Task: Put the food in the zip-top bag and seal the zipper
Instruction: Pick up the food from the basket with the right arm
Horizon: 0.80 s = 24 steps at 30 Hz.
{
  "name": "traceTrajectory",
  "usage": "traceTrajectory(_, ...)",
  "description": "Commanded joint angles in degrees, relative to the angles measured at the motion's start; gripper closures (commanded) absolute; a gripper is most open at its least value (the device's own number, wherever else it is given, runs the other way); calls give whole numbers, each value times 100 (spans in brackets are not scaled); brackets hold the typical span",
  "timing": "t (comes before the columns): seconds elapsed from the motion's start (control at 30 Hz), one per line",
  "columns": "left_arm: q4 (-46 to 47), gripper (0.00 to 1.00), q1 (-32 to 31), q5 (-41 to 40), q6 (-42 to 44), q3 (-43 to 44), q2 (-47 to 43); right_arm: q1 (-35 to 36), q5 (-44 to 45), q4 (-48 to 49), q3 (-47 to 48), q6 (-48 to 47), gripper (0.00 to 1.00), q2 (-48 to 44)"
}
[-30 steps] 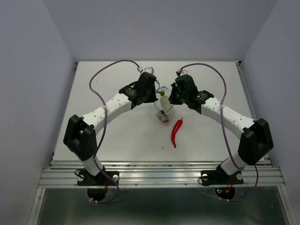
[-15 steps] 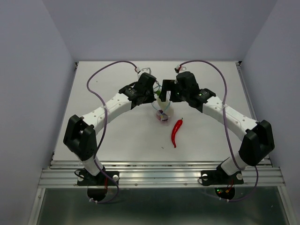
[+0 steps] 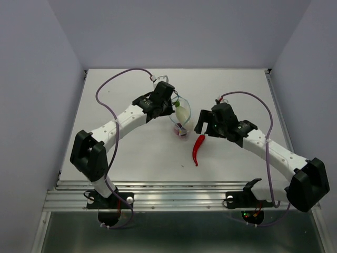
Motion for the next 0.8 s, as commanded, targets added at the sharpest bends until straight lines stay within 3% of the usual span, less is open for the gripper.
traceTrajectory(0.0, 87, 100, 35, -6, 130, 292, -395, -47, 141, -320, -325, 520, 0, 239)
traceTrajectory(0.33, 281, 100, 61, 214, 77, 196, -386, -47, 431, 392, -273, 925, 3, 1312)
traceTrajectory(0.43, 272, 100, 61, 223, 69, 187, -377, -47, 493, 506, -325, 1057, 11, 1497)
traceTrajectory(0.5, 298, 100, 61, 249, 69, 169, -360, -47, 432, 655, -422, 1101, 26, 1611)
traceTrajectory(0.77, 307, 100, 61, 293, 51, 160, -316, -47, 230, 753, -492, 1145, 29, 1971)
